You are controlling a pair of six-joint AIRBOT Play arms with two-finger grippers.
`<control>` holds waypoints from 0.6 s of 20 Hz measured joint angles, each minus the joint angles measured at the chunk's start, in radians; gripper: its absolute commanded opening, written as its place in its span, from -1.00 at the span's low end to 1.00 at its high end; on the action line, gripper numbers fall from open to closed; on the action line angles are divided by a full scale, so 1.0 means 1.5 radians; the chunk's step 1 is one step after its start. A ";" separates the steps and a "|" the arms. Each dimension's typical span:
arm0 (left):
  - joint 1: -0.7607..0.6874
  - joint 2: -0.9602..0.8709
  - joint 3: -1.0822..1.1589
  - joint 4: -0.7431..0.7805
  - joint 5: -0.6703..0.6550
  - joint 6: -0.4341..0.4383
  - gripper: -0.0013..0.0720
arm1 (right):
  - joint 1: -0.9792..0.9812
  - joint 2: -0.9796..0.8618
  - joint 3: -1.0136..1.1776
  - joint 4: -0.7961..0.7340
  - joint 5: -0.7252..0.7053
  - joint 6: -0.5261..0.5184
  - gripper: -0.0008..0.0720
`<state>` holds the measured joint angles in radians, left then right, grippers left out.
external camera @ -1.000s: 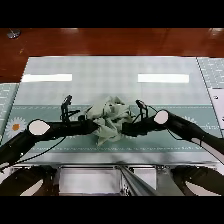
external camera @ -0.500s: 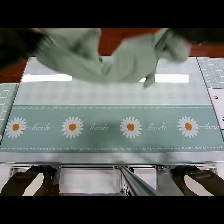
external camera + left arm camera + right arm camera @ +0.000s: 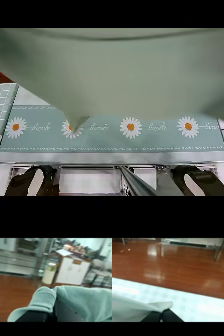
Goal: Fold the shirts.
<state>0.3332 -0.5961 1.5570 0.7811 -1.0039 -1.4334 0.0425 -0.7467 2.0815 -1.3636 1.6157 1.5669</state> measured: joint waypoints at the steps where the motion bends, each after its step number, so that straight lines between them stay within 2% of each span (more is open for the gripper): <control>1: 0.007 0.015 0.004 0.017 -0.027 -0.008 -0.88 | -0.001 0.015 0.003 -0.012 0.024 0.003 -0.92; 7: 0.023 0.094 0.010 0.070 -0.185 -0.033 -0.88 | -0.001 0.077 -0.012 -0.032 0.129 0.033 -0.92; 12: 0.008 0.116 -0.072 0.088 -0.229 -0.024 -0.88 | -0.001 0.124 -0.187 -0.001 0.147 0.054 -0.92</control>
<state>0.3454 -0.4213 1.4487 0.9127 -1.3479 -1.4696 0.0410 -0.5613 1.8011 -1.3651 1.8362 1.6478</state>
